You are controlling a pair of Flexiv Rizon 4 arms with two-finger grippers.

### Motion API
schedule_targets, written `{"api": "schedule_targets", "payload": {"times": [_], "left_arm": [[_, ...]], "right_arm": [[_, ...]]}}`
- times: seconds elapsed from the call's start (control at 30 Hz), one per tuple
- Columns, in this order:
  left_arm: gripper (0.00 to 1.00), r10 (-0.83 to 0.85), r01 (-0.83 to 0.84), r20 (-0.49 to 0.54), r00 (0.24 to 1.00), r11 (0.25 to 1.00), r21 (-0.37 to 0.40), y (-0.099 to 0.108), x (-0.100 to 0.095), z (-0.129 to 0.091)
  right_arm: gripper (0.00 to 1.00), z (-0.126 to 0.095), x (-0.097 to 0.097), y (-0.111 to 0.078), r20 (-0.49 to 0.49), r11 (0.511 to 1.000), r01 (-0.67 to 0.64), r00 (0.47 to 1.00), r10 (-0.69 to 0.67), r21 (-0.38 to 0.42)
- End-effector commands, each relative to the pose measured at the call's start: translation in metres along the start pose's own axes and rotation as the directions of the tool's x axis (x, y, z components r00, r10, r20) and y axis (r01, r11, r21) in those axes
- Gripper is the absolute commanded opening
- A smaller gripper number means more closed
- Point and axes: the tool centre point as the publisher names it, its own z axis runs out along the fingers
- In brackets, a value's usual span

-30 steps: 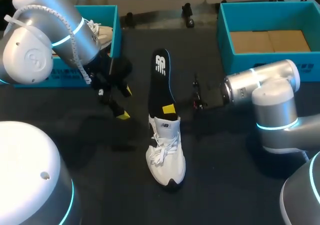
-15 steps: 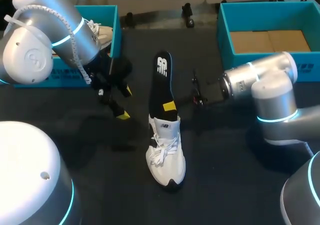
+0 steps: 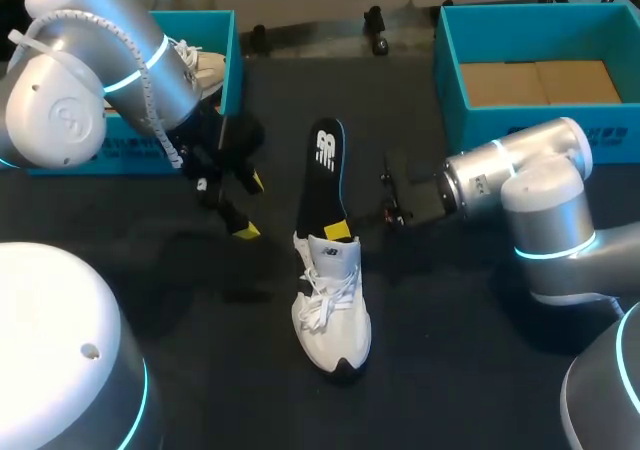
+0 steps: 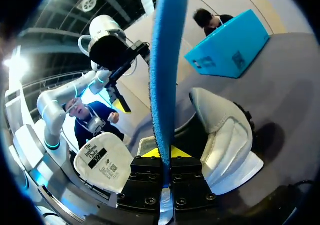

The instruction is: Take the shoe out of the shoebox, open the shoe tongue, remove and reinsert the insole, then place the shoe into the shoebox

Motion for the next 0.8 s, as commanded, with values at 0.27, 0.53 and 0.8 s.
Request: {"api": "schedule_targets", "payload": {"times": [0.27, 0.53, 0.8], "left_arm": [[1.00, -0.001, 0.001, 0.002, 1.000, 1.000, -0.003, 0.000, 0.001, 0.000], [1.00, -0.001, 0.001, 0.002, 1.000, 1.000, -0.003, 0.000, 0.001, 0.000], [1.00, -0.001, 0.001, 0.002, 1.000, 1.000, -0.003, 0.000, 0.001, 0.000]], "right_arm": [[0.29, -0.004, 0.005, 0.015, 0.051, 0.997, 0.065, 0.996, -0.067, 0.030], [0.27, 0.001, -0.012, 0.031, 0.018, 0.993, 0.105, 0.994, -0.106, 0.052], [0.00, 0.003, -0.014, 0.026, -0.015, 0.995, 0.073, 0.997, -0.073, 0.069]]}}
